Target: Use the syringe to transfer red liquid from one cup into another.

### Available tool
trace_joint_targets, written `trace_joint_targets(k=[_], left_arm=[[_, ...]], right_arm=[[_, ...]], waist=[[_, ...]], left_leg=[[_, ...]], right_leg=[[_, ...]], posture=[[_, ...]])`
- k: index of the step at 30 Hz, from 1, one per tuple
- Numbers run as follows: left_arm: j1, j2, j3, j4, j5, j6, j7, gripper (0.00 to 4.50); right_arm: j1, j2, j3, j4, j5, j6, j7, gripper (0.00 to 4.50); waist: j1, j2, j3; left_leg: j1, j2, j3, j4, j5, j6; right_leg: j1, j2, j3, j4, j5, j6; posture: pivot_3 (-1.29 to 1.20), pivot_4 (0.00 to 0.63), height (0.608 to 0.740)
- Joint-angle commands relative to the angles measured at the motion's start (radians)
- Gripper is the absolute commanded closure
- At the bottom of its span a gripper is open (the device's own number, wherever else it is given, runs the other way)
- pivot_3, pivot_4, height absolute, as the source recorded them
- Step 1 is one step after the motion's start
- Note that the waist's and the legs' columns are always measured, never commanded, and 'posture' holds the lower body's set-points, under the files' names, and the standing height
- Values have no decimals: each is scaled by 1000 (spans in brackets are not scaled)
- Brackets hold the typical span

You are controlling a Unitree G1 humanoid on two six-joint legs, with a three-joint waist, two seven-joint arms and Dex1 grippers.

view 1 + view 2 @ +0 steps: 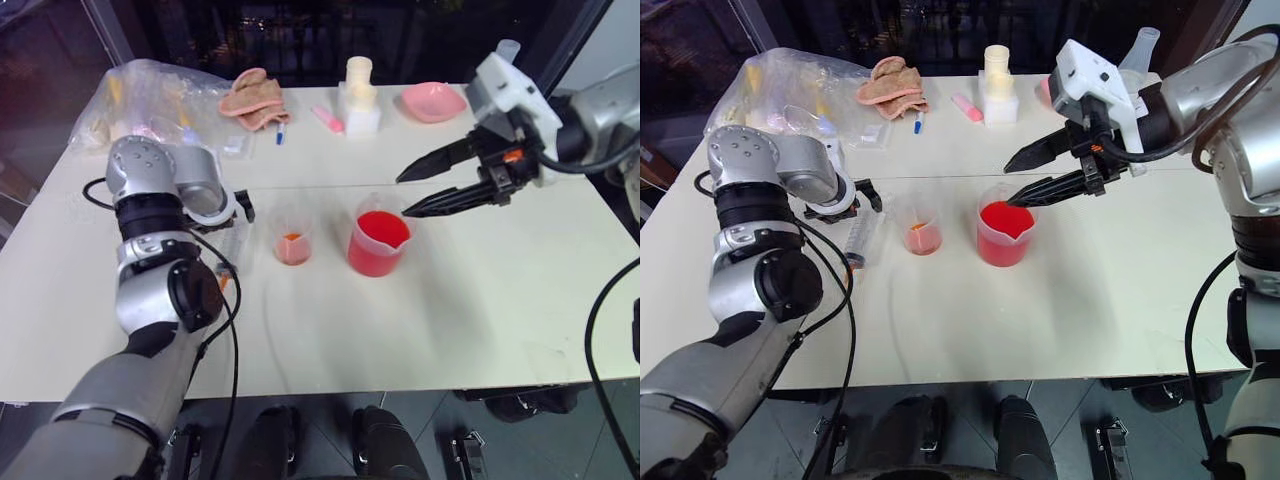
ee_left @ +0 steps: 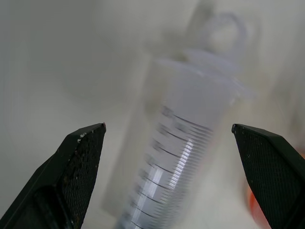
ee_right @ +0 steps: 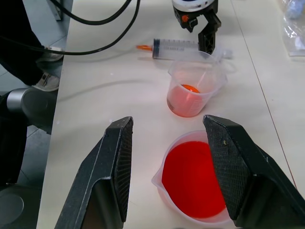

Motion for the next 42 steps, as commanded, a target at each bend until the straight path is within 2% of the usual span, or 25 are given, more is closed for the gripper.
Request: trace_joint_targets(k=[1, 8, 12, 18, 26, 42], left_arm=[[-77, 47, 7, 117, -9, 8, 28, 20], [-201, 135, -135, 382, 73, 8, -85, 20], [-229, 139, -207, 417, 144, 8, -192, 20], [-210, 114, -235, 389, 255, -16, -324, 20], [-217, 96, -282, 464, 367, -209, -495, 20], [-186, 55, -294, 544, 482, -269, -586, 20]], right_arm=[[-8, -12, -49, -24, 8, -8, -5, 2067], [-4, -2, -49, -21, 4, -17, -19, 2067], [2, -1, -56, -28, 7, -19, -32, 2067], [14, -5, -71, -50, 23, -2, -48, 2067], [37, -9, -96, -89, 46, 31, -75, 2067], [64, -21, -115, -120, 61, 50, -107, 2067]], waist=[[0, 0, 0], [-1, 0, 0], [-1, 0, 0], [-1, 0, 0], [-1, 0, 0], [-1, 0, 0]], left_leg=[[0, 0, 0, 0, 0, 0], [0, 0, 0, 3, 1, -1], [-1, 0, 1, 7, 1, -1], [-1, 0, 1, 10, 1, -1], [-1, 0, 1, 11, 1, -1], [-2, 0, 1, 12, 0, 0]], right_leg=[[0, 0, 0, 0, 0, 0], [-2, 0, 0, 5, 0, 0], [0, 0, 0, 5, 0, 0], [1, 0, 0, 6, 0, 0], [1, 0, 0, 6, 0, 0], [1, 0, 0, 7, 0, 0]], posture=[[0, 150, 740], [0, 150, 740], [0, 150, 740], [0, 150, 740], [0, 150, 740], [0, 150, 740]])
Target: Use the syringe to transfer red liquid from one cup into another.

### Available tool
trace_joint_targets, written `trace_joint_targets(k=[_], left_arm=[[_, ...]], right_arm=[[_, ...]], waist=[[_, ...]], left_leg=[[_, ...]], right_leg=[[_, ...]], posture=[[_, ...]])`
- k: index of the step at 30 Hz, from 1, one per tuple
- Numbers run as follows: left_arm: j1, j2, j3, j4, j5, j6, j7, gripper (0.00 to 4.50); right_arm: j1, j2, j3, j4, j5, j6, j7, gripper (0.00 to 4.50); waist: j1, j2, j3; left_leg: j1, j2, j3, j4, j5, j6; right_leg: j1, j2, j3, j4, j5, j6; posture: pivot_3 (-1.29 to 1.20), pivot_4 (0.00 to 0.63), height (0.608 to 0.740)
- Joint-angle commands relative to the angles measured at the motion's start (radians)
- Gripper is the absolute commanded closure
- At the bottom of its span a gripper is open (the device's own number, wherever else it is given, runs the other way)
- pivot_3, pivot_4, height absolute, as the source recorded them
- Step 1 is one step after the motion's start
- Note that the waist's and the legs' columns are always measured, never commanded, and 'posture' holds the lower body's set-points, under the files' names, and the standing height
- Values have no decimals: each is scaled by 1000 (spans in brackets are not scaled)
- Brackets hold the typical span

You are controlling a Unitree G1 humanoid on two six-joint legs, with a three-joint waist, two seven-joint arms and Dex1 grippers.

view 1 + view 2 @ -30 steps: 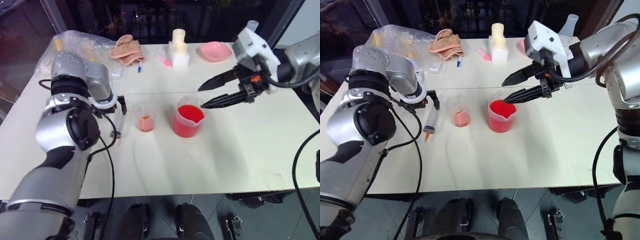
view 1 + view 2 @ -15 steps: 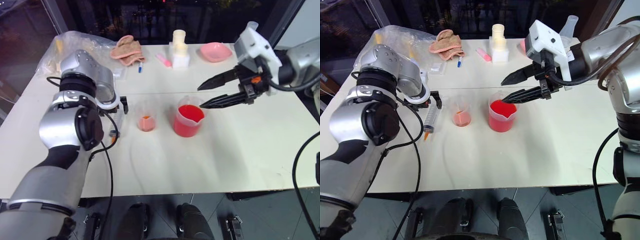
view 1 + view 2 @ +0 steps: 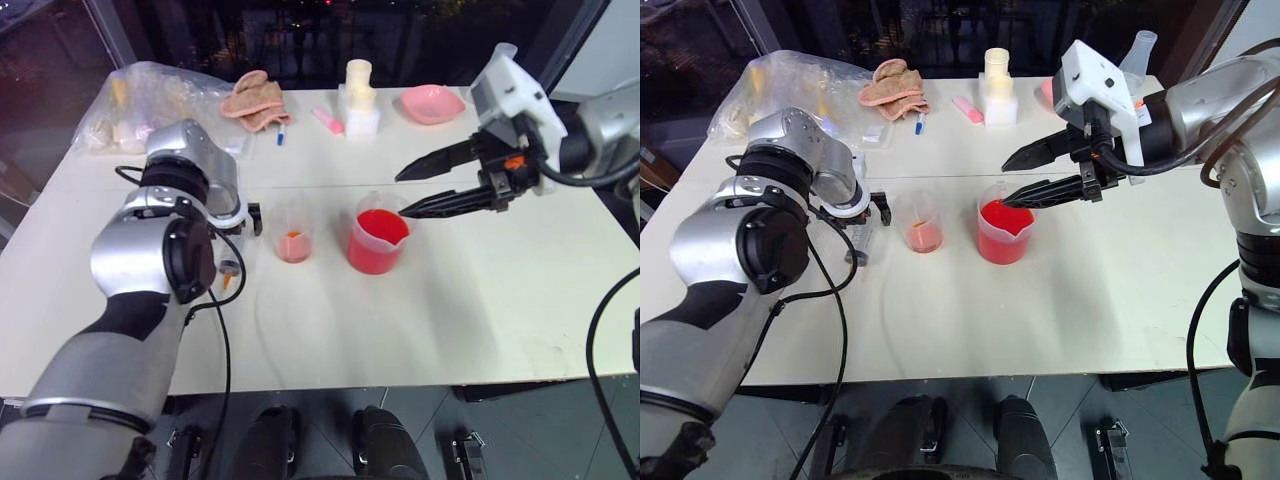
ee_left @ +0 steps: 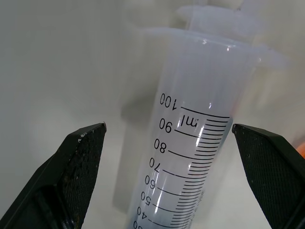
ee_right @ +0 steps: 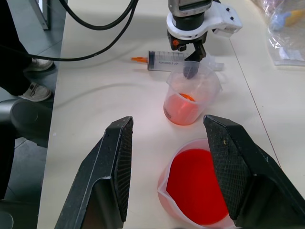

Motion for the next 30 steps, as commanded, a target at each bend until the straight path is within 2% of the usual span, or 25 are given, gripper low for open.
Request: trace_joint_targets(k=[1, 3, 12, 15, 22, 27, 30], left_arm=[[6, 3, 6, -1, 20, -36, 12, 20], [22, 2, 19, -4, 20, -86, 20, 20], [69, 13, 94, 13, -2, -151, 88, 2351], [62, 34, 113, 4, -13, -155, 96, 2891], [32, 101, 96, -34, 6, -127, 60, 2960], [-17, 179, 29, -132, 21, -119, -74, 2960], [-14, 196, -100, -248, 57, -179, -233, 2960]], right_arm=[[-4, -19, -38, -25, 11, 0, -6, 2067], [-4, -15, -40, -23, 10, -5, -11, 2067], [-14, 0, -35, -3, -2, -18, -42, 2067], [-14, 0, -35, -3, -2, -20, -44, 2067], [-8, 1, -39, -2, -2, -28, -51, 2067], [15, 0, -58, -14, 9, -27, -71, 2067], [33, 6, -77, -10, 6, -50, -87, 2067]], waist=[[0, 0, 0], [0, 0, 0], [-8, 0, -1], [-10, 0, -1], [-9, -1, 0], [-3, -3, 1], [2, -3, 1]], left_leg=[[0, 0, 0, 0, 0, 0], [0, 0, 0, 0, 0, 0], [3, 0, 0, 2, 0, 0], [4, 0, 0, 2, 0, 0], [1, 0, 1, 2, 1, -1], [1, 0, 1, 2, 1, -1], [0, 0, 1, 2, 1, -1]], right_leg=[[0, 0, 0, 0, 0, 0], [0, 0, 0, 1, 0, 0], [3, 0, 0, 2, 0, 0], [2, 0, 0, 4, 0, 0], [-3, 0, 1, 10, 0, 0], [-5, 0, 1, 12, 0, 0], [-5, -1, 1, 12, 0, 0]], posture=[[0, 150, 740], [0, 150, 740], [0, 150, 740], [0, 150, 740], [0, 150, 740], [0, 150, 740], [0, 150, 740]])
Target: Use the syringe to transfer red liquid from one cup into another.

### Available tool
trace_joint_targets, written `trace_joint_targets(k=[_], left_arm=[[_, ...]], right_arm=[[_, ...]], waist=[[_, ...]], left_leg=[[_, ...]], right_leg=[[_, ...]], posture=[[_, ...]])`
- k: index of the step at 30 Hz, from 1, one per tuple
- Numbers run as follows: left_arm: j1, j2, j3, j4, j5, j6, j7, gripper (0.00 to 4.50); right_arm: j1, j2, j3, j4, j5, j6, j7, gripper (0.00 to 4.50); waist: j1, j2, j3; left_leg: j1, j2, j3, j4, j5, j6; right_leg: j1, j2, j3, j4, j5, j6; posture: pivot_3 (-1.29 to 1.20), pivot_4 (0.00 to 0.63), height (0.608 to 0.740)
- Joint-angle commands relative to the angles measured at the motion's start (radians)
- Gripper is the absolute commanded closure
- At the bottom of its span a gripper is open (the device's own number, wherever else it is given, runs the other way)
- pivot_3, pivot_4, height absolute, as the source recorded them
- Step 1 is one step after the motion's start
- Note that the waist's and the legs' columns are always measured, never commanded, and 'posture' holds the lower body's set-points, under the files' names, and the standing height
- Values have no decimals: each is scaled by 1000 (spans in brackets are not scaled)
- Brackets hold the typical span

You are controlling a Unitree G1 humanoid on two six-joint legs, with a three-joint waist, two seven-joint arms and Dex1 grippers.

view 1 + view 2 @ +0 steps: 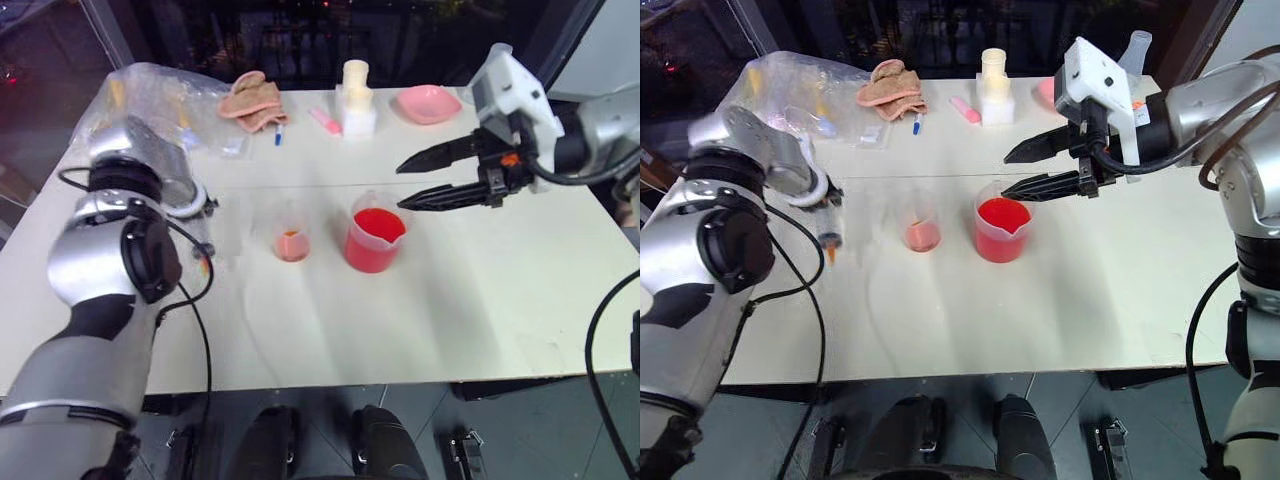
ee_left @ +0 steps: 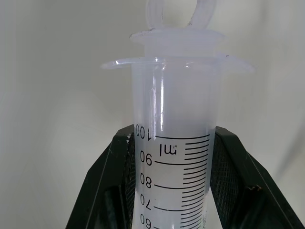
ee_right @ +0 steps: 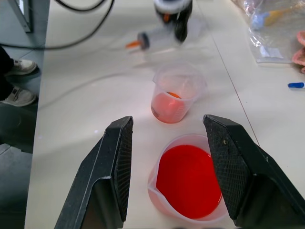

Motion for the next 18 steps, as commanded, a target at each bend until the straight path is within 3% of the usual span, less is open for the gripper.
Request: trace_joint_targets(k=[1, 4, 10, 18], left_arm=[[-22, 17, -120, -156, 42, -105, -156, 2960], [-7, 9, -172, -259, 45, -235, -276, 2960], [-28, -94, -100, -387, -31, -592, -368, 2960], [121, -236, -254, -516, 12, -999, -645, 2960]], right_arm=[[2, 7, -65, -5, 5, -40, -26, 2067], [23, 29, -95, 15, -7, -84, -66, 2067], [106, 119, -162, -6, -20, -128, -231, 2067], [270, 115, -306, -153, 47, -35, -388, 2067]], waist=[[1, 0, 0], [1, 0, 0], [-1, 0, 0], [1, 0, 0]], left_leg=[[0, 0, 0, 0, 0, 0], [0, 0, 0, 0, 0, 0], [0, 0, 0, 1, 0, 0], [1, 0, 1, 0, 0, 0]], right_leg=[[0, 0, 0, 0, 0, 0], [1, 0, 0, -1, 0, 0], [0, 0, 0, -1, 0, 0], [2, 0, 0, -1, 0, 0]], posture=[[0, 150, 740], [0, 150, 740], [0, 150, 740], [0, 150, 740]])
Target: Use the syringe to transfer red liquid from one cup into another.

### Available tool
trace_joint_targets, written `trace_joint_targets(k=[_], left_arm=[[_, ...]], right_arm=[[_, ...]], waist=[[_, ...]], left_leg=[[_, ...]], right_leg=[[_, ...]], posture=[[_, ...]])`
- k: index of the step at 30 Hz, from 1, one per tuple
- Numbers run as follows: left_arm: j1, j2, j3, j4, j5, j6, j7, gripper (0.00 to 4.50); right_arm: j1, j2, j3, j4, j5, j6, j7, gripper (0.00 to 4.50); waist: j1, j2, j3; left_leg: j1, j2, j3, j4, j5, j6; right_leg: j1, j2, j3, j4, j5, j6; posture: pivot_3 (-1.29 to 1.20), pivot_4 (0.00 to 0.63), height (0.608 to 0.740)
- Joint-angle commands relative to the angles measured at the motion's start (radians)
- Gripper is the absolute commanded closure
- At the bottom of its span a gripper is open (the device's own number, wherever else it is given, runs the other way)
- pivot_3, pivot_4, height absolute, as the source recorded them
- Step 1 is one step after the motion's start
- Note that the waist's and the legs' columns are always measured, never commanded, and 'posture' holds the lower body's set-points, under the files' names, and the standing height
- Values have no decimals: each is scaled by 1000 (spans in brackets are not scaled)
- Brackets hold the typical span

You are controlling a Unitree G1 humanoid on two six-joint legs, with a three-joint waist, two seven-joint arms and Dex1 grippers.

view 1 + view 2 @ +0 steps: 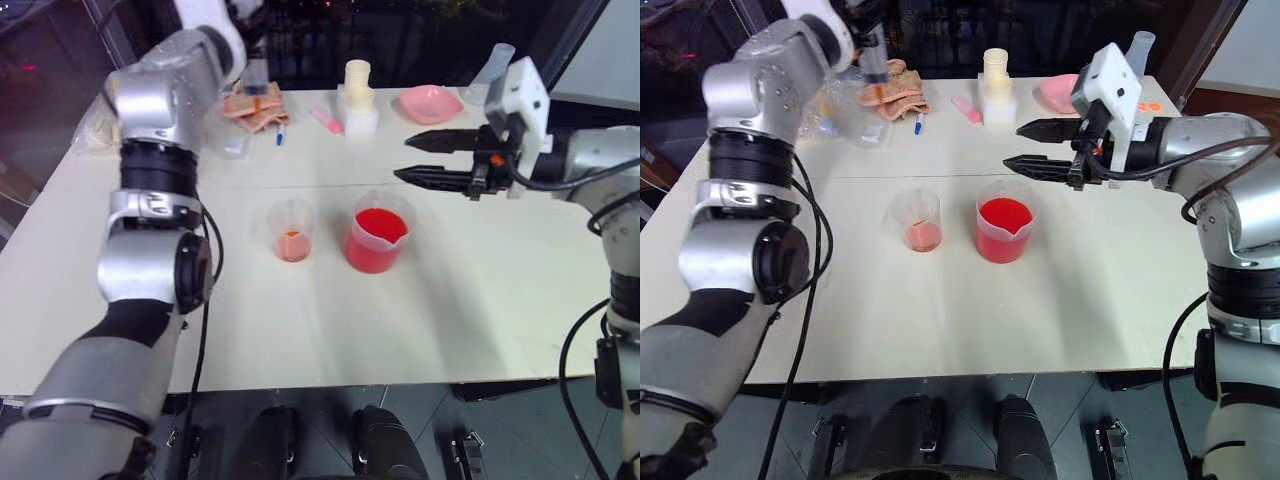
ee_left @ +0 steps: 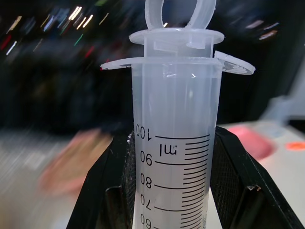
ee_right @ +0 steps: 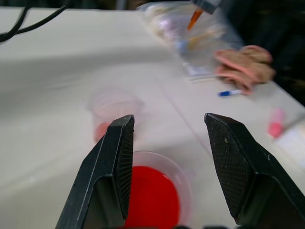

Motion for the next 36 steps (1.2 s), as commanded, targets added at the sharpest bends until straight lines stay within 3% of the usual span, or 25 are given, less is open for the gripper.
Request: trace_joint_targets(k=[1, 7, 18, 30, 36], left_arm=[[51, -28, -55, -47, 16, -166, -120, 2960], [151, -68, -133, -121, -28, -182, -378, 2960], [236, -144, -121, -188, -160, -92, -548, 2960], [338, -198, -149, -328, -222, -9, -585, 2960], [417, -216, -164, -331, -216, -44, -591, 2960]], right_arm=[[41, -24, -94, -104, 46, 44, -57, 2067], [90, -73, -188, -192, 135, 152, -108, 2067], [63, -163, -272, -206, 297, 303, -168, 2067], [26, -145, -285, -184, 403, 361, -287, 2067], [-79, -75, -304, -99, 511, 439, -412, 2067]], waist=[[-2, 0, 0], [-9, 0, 0], [-4, 0, 0], [-4, 0, 0], [-4, 0, 0]], left_leg=[[0, 0, 0, 0, 0, 0], [0, 1, 2, 0, 0, 1], [0, 1, 2, 1, -3, 8], [1, 1, 2, 1, -2, 8], [1, 1, 2, 1, -2, 10]], right_leg=[[0, 0, 0, 0, 0, 0], [0, 1, 2, 0, 0, 0], [0, 1, 2, -1, 0, 0], [1, 1, 2, -1, 0, 0], [2, 1, 2, -2, 0, -1]], posture=[[0, 150, 740], [0, 150, 740], [0, 150, 740], [0, 150, 740], [0, 150, 740]])
